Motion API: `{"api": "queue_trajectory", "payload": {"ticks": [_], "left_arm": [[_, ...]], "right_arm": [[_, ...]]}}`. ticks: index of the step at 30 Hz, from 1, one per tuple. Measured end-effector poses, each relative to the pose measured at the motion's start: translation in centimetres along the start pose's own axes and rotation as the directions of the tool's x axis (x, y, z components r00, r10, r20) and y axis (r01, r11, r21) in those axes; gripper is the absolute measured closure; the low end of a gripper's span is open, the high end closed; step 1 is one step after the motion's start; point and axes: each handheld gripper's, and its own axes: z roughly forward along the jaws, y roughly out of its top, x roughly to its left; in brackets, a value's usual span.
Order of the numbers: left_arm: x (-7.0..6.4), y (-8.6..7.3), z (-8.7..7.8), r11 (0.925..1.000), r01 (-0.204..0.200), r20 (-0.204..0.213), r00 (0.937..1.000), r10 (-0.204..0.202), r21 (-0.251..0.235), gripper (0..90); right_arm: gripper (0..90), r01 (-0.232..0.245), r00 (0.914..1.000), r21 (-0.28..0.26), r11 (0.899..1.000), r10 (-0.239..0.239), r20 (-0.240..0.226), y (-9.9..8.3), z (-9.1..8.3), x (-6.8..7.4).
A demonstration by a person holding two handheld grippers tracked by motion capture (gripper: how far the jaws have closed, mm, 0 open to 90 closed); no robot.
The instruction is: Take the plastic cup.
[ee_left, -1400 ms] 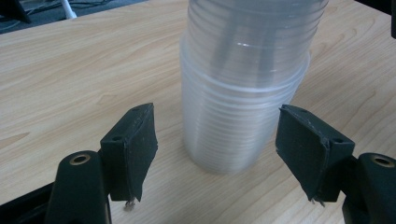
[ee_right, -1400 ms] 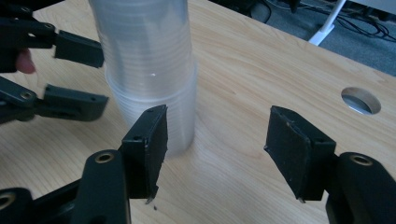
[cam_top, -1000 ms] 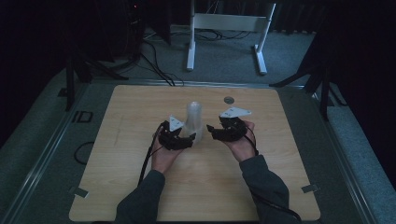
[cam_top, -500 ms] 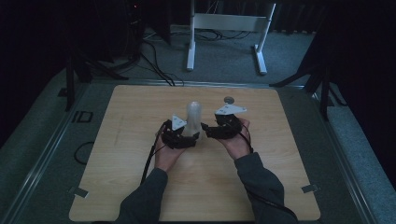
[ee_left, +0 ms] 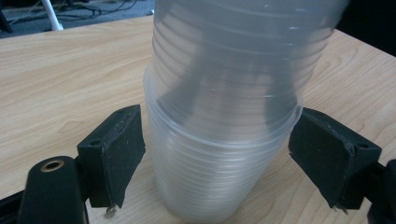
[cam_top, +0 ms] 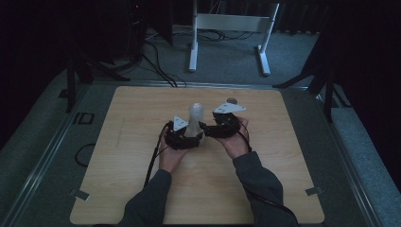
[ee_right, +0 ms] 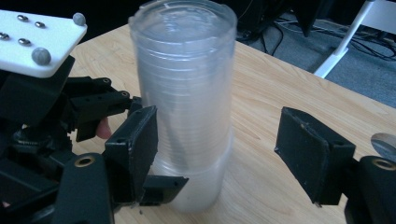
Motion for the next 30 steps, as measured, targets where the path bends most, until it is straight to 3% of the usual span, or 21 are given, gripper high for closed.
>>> {"api": "queue_trajectory", "payload": {"ticks": [30], "left_arm": [[-0.3, -0.4, 0.2, 0.9998, -0.021, -0.022, 0.9995, 0.02, -0.006, 21.5]], "right_arm": [[31.7, 0.009, 0.9996, -0.058, 0.998, -0.01, -0.027, 2.4, 1.9, 1.1]]}}
